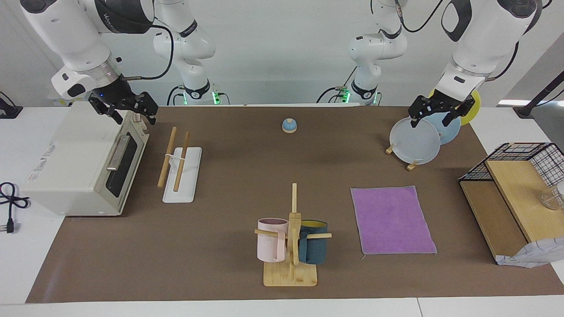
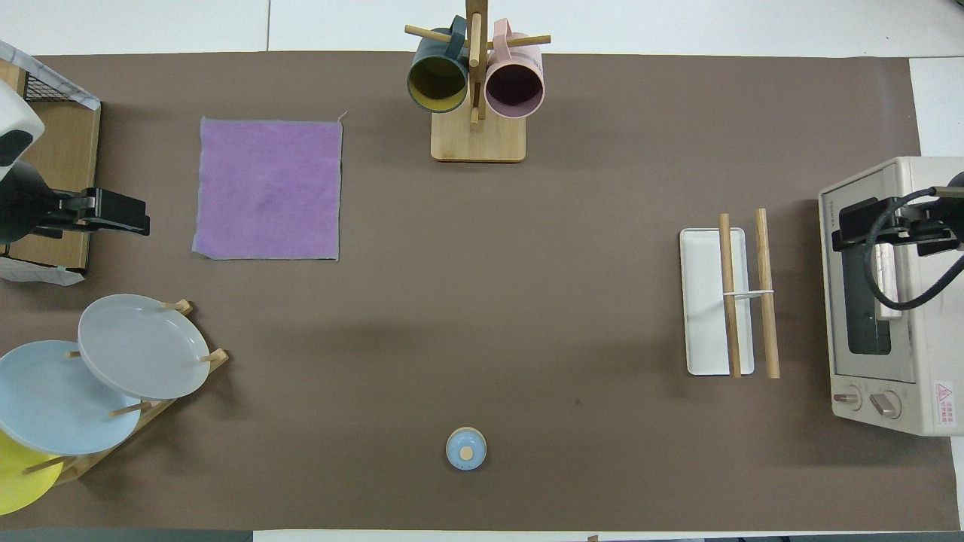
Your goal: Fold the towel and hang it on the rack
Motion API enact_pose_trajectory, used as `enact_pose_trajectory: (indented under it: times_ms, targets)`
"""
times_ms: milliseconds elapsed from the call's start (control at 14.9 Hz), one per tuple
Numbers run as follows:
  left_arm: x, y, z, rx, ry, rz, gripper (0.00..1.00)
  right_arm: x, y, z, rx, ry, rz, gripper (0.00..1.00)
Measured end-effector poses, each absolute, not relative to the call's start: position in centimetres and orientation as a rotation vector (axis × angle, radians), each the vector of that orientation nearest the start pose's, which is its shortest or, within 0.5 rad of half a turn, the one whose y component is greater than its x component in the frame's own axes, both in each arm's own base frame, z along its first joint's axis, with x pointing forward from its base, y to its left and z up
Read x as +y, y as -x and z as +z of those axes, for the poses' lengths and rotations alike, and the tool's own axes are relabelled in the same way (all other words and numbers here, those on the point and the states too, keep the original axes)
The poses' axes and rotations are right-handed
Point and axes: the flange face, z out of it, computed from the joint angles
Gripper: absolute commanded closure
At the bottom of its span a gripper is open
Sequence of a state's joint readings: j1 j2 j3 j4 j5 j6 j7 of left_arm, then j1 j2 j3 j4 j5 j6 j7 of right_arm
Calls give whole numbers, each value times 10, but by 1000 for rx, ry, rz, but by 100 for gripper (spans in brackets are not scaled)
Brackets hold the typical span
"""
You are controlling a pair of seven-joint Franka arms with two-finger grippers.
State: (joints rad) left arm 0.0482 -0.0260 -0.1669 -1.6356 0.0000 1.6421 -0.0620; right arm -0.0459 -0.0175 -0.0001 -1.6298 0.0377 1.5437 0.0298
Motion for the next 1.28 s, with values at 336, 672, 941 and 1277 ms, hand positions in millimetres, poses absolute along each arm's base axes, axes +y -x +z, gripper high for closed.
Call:
enact_pose_trajectory:
  times_ms: [336, 672, 941, 1277]
  targets:
    - [-63, -547, 604, 34, 3138, -30, 0, -21, -544, 604, 118, 3099, 106, 0]
    - [-27, -553, 562, -71, 3137, -9, 0, -21, -544, 604, 118, 3099, 106, 0]
    - [-4, -573, 506, -95, 3147, -84, 0, -21, -544, 604, 118, 3099, 106, 0]
    - [15, -604, 398, -136, 3172, -80, 1, -21, -544, 604, 118, 3099, 106, 0]
